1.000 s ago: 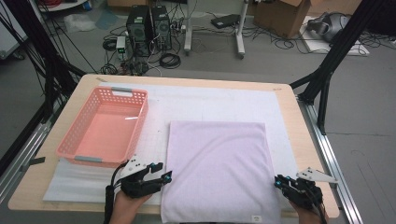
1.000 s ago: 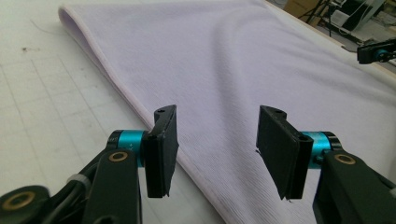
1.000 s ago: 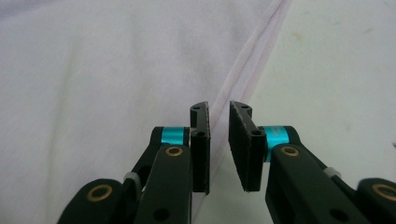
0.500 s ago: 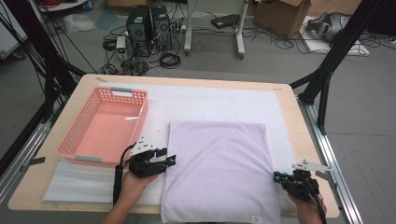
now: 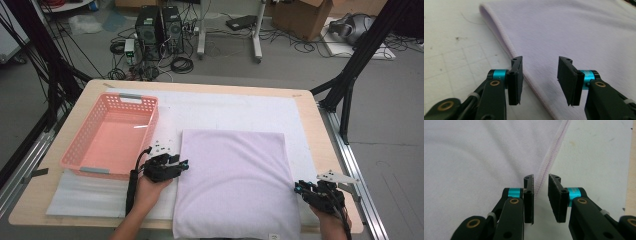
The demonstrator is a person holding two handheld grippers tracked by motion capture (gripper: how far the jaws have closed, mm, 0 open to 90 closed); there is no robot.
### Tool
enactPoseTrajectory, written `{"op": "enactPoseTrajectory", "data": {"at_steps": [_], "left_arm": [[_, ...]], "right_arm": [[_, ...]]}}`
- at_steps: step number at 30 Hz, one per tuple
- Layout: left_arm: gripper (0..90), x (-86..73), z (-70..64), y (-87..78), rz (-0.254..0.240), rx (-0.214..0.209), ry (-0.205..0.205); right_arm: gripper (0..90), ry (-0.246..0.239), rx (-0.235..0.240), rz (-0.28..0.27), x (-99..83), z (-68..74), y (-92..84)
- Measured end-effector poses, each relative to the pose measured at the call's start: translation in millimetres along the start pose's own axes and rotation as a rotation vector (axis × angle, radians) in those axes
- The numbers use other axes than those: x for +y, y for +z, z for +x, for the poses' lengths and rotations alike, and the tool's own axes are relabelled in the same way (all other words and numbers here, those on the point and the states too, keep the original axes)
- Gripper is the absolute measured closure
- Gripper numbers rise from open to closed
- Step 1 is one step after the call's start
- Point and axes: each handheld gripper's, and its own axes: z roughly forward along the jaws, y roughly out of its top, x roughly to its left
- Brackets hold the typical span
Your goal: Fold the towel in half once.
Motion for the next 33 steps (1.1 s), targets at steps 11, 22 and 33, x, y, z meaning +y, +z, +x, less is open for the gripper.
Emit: {"op": "enactPoseTrajectory", "data": {"at_steps": [11,22,33], "left_arm": [[87.3,8.7,-3.0,10.3,0.045,0.115,0.034],[48.0,11.0,5.3,15.7,0.016,0.067,-0.072],[42.9,30.7,13.5,35.5,-0.023,0.099,-0.089]], "right_arm": [[74.2,-0.034,0.017,0.000,4.5,4.1,10.1],[62.5,-0.003,-0.016,-0.029,12.3,-5.7,16.1],[54.0,0.036,-0.013,-0.074,46.5,-28.3,51.4]]}}
